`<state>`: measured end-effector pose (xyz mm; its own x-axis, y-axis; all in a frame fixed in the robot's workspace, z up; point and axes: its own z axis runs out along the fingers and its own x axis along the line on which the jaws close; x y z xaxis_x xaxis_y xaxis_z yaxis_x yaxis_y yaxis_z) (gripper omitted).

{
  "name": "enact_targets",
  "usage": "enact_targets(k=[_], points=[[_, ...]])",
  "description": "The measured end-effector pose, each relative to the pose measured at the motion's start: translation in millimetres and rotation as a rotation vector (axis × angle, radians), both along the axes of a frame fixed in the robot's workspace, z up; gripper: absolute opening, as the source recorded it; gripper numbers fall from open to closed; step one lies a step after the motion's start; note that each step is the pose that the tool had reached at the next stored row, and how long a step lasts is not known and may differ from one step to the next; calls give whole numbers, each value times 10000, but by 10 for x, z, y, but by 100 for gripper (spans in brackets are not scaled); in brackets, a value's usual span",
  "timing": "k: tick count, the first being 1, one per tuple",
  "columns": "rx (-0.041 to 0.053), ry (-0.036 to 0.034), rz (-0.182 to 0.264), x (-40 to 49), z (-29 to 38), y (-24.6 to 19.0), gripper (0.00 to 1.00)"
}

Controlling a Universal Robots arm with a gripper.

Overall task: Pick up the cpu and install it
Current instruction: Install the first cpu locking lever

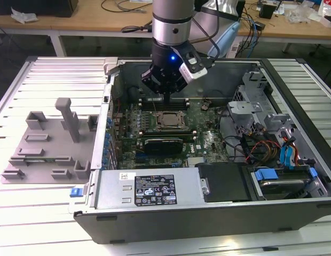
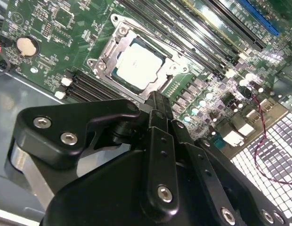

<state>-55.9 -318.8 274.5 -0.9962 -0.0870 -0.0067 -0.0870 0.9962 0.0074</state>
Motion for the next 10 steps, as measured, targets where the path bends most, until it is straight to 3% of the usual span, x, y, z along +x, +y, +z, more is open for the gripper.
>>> enact_targets(k=[10], points=[[0, 0, 0, -308, -1, 43, 11]])
